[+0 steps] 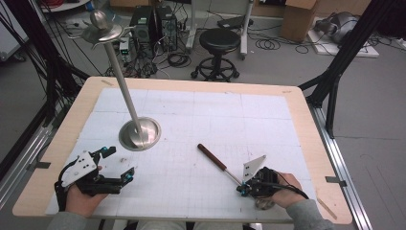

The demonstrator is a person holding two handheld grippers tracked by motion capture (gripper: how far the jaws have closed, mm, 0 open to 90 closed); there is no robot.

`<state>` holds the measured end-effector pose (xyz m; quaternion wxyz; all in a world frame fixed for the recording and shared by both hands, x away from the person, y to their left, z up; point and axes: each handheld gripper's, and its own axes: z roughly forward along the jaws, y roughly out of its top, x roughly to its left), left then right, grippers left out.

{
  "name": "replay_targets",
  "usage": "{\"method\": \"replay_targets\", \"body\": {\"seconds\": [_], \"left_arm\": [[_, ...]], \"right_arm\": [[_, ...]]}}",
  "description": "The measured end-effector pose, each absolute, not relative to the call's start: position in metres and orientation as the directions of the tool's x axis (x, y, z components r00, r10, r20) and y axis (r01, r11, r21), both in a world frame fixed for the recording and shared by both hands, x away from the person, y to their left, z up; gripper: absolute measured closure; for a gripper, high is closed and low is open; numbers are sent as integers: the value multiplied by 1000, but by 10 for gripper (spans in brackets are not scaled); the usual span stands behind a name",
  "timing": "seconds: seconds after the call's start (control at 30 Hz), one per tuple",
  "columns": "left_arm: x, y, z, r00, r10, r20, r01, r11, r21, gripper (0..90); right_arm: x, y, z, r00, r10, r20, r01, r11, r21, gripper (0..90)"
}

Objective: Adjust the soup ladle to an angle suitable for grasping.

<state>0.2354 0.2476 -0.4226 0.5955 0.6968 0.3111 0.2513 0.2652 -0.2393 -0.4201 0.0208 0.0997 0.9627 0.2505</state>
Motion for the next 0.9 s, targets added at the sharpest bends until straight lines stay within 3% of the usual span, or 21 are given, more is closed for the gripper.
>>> {"method": "replay_targets", "body": {"seconds": [0.33,0.9], "left_arm": [[235,247,-423,681,732,-18,135,-101,986,20],[235,248,-424,678,735,-21,139,-101,985,20]], "right_arm": [[269,-257,-417,-972,236,7,214,868,448,900],[280,-269,-416,-943,320,-90,258,874,412,900]]}}
